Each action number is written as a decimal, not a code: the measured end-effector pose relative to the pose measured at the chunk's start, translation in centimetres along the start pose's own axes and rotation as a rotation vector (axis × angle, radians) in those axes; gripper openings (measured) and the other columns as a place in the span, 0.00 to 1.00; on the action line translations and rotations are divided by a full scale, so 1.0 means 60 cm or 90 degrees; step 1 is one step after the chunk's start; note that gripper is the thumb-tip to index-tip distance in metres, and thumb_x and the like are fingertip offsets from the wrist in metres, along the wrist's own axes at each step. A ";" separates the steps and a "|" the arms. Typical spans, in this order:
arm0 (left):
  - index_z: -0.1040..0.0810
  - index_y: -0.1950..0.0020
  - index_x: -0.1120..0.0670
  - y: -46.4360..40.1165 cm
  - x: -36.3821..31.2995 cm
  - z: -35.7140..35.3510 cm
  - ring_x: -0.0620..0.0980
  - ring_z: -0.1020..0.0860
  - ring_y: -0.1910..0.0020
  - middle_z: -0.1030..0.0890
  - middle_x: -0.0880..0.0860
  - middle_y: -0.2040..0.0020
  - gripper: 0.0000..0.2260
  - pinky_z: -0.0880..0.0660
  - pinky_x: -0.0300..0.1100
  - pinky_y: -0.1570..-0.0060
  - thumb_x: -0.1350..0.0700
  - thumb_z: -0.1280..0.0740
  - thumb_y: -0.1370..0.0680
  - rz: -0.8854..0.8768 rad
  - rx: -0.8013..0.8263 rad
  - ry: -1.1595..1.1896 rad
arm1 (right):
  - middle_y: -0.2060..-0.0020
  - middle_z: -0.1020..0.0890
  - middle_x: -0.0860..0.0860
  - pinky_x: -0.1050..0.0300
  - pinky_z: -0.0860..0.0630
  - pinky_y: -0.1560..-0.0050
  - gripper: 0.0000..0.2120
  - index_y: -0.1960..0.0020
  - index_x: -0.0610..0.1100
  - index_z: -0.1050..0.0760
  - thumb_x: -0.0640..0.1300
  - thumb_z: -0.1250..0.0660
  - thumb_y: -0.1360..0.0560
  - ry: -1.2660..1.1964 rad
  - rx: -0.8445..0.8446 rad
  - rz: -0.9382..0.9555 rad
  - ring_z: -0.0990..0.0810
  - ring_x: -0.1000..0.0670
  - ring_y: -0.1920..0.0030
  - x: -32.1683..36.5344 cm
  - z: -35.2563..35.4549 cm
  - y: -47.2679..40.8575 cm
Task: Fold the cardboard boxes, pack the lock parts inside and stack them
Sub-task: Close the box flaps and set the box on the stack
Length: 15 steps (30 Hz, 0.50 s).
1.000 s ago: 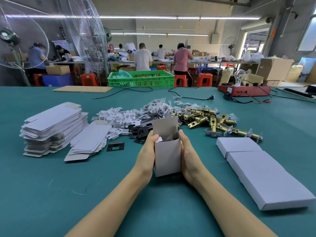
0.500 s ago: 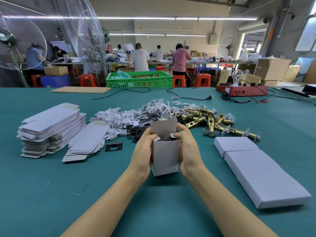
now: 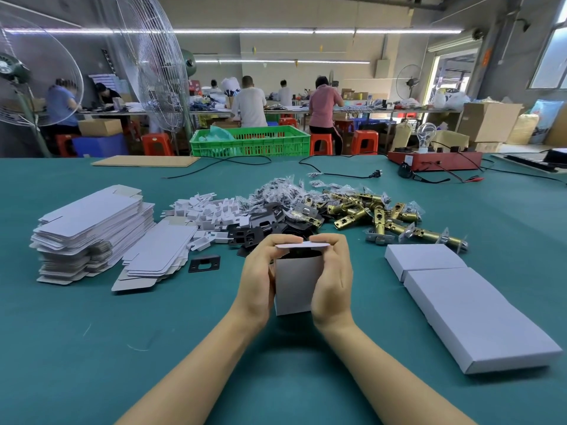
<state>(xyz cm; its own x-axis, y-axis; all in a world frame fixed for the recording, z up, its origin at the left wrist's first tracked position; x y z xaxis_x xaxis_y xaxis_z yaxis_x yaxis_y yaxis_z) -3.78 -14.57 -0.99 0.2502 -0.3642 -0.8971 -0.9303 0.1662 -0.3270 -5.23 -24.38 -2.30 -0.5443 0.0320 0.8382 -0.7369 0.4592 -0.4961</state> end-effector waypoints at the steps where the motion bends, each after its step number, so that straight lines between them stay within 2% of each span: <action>1: 0.17 0.57 0.54 0.001 0.000 0.001 0.48 0.20 0.58 0.17 0.54 0.55 0.11 0.23 0.38 0.62 0.54 0.39 0.28 0.009 0.011 0.020 | 0.61 0.22 0.56 0.56 0.27 0.59 0.10 0.55 0.50 0.28 0.47 0.48 0.24 0.003 0.010 0.002 0.24 0.51 0.59 -0.001 0.001 0.001; 4: 0.19 0.54 0.56 0.003 -0.002 0.001 0.53 0.20 0.58 0.18 0.57 0.55 0.16 0.24 0.42 0.62 0.45 0.35 0.31 0.019 0.039 0.057 | 0.59 0.22 0.56 0.50 0.26 0.59 0.13 0.53 0.52 0.28 0.57 0.48 0.25 0.030 0.027 0.014 0.23 0.49 0.58 -0.004 0.004 0.002; 6: 0.19 0.53 0.53 0.003 -0.001 0.002 0.54 0.22 0.54 0.19 0.58 0.53 0.17 0.26 0.48 0.56 0.41 0.34 0.30 -0.016 0.030 0.000 | 0.59 0.22 0.58 0.57 0.27 0.58 0.15 0.52 0.52 0.29 0.59 0.48 0.25 0.049 0.032 0.033 0.23 0.52 0.57 -0.004 0.003 0.002; 8: 0.18 0.53 0.50 0.004 0.002 0.002 0.53 0.23 0.52 0.19 0.54 0.52 0.14 0.29 0.50 0.51 0.42 0.34 0.30 -0.054 0.008 -0.069 | 0.59 0.22 0.59 0.66 0.30 0.58 0.15 0.51 0.51 0.29 0.59 0.47 0.26 0.057 0.035 0.047 0.24 0.58 0.58 -0.005 0.003 0.002; 10: 0.19 0.52 0.46 0.007 0.009 0.001 0.48 0.23 0.53 0.18 0.48 0.53 0.11 0.28 0.44 0.52 0.44 0.32 0.31 -0.073 -0.027 -0.106 | 0.57 0.22 0.56 0.67 0.30 0.58 0.14 0.50 0.52 0.29 0.59 0.47 0.27 0.067 0.035 0.046 0.24 0.57 0.57 -0.008 0.004 0.002; 13: 0.21 0.47 0.45 0.013 0.017 -0.003 0.39 0.23 0.56 0.19 0.41 0.55 0.08 0.28 0.31 0.57 0.50 0.34 0.25 -0.129 -0.080 -0.163 | 0.54 0.22 0.53 0.62 0.28 0.57 0.13 0.48 0.56 0.31 0.60 0.49 0.27 0.094 0.031 0.050 0.23 0.53 0.54 -0.010 0.003 0.003; 15: 0.23 0.45 0.45 0.014 0.020 -0.005 0.37 0.23 0.57 0.19 0.38 0.55 0.08 0.28 0.28 0.58 0.50 0.36 0.24 -0.147 -0.089 -0.188 | 0.52 0.23 0.52 0.62 0.27 0.57 0.13 0.47 0.57 0.33 0.60 0.49 0.26 0.107 0.025 0.058 0.23 0.50 0.54 -0.010 0.002 0.005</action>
<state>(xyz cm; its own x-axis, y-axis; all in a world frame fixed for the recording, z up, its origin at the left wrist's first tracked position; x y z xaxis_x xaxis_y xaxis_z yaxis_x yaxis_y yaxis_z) -4.35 -15.15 -2.24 0.5046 -0.0952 -0.8581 -0.8629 -0.0237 -0.5048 -5.14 -24.37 -2.98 -0.5378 0.2213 0.8135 -0.7041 0.4128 -0.5777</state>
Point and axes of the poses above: each hand's wrist, its own y-axis away from the middle knuckle, its own z-axis out of the back of the hand, x = y × z, the point moved 1 cm from there along -y, towards the middle knuckle
